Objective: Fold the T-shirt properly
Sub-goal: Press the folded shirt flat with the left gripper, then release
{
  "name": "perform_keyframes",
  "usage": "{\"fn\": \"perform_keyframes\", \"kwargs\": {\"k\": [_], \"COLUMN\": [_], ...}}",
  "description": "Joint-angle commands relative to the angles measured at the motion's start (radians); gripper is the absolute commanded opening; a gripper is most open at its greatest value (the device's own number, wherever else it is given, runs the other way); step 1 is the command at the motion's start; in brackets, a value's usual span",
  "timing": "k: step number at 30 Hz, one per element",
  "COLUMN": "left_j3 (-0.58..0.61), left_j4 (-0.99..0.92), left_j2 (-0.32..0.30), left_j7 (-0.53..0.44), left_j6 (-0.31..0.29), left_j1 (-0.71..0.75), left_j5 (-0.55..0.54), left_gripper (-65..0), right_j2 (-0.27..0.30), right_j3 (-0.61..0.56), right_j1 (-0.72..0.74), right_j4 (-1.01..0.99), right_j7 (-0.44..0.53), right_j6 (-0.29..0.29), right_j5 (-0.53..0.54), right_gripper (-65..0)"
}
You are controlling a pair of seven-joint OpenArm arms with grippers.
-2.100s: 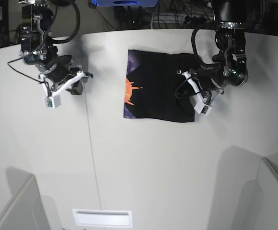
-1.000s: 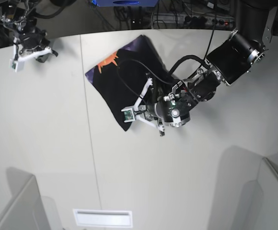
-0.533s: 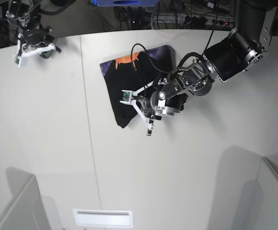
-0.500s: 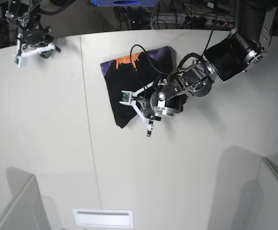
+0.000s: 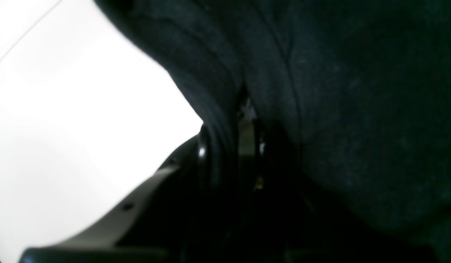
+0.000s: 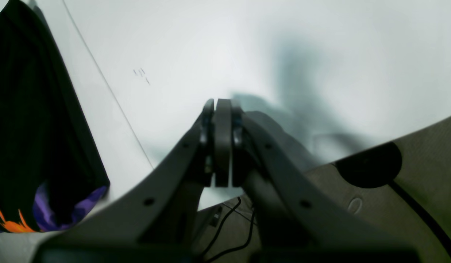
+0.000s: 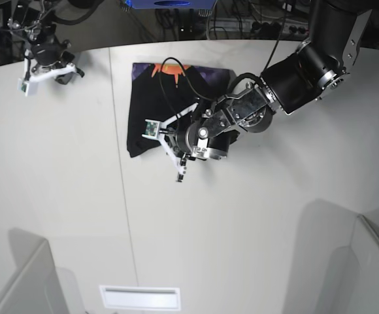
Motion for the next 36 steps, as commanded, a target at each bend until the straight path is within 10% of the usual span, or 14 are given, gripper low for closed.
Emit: {"fn": "perform_keyframes", "kwargs": {"k": [1,34,36], "left_j3": [-0.005,-0.008,-0.011], "left_j4": [-0.002,0.028,0.031], "left_j2": [0.004,0.006,0.006], "left_j7": [0.009,0.110,0.110], "left_j6": [0.006,0.006,0.006], "left_j1": [-0.019,-0.024,-0.025], "left_j5": [0.010,0.015,0.015], "left_gripper": [-65.0,-65.0,-56.9], "right_j2": [0.008,0.008,0.008], "right_j3": [0.008,-0.001,-0.001], "right_j1": [-0.002,-0.007,-0.007], "right_j4": [0.013,0.013,0.013], "right_j7": [0.014,0.012,0.012], "right_j6": [0.002,0.009,0.009], "right_j5": [0.004,0.004,0.004], "right_gripper": [-65.0,-65.0,-65.0]}}
